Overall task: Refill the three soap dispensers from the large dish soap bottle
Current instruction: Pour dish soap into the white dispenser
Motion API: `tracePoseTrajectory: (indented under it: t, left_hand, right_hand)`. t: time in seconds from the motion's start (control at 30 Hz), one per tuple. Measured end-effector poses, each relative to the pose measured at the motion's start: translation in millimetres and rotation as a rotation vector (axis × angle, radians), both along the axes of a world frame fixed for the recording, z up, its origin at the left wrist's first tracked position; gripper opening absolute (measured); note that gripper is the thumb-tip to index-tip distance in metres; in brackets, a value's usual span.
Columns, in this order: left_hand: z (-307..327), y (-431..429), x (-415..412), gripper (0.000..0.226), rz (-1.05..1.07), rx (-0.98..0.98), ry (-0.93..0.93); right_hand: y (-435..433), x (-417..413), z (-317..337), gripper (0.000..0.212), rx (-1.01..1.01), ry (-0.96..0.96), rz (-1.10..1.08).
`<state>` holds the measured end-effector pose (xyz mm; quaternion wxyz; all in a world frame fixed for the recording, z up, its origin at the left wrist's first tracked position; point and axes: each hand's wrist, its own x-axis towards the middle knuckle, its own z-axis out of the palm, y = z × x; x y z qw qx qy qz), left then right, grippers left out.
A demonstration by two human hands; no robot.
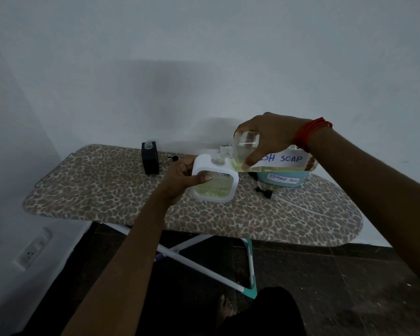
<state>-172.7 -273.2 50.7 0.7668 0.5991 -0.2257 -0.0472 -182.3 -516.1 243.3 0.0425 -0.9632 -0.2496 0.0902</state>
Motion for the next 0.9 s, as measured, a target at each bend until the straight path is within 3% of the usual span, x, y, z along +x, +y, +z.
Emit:
tracePoseTrajectory:
  t: [0.3, 0.53, 0.7, 0.9]
  left_hand:
    - [1.3, -0.9, -2.2, 0.054, 0.022, 0.012, 0.007]
    - [10.6, 5.3, -3.6, 0.046, 0.016, -0.06, 0.016]
    - [28.5, 14.6, 2.4, 0.051, 0.081, -0.106, 0.012]
    - [46.9, 17.2, 10.5, 0.061, 0.065, -0.076, 0.018]
  right_hand:
    - [-0.5, 0.5, -0.4, 0.062, -0.007, -0.016, 0.025]
    - [-21.0, 10.6, -18.8, 0.07, 0.146, -0.021, 0.0]
    - [-38.7, 10.6, -46.5, 0.041, 0.675, 0.086, 0.019]
    - [-38.9, 1.2, -83.4, 0.042, 1.237, 0.141, 0.006]
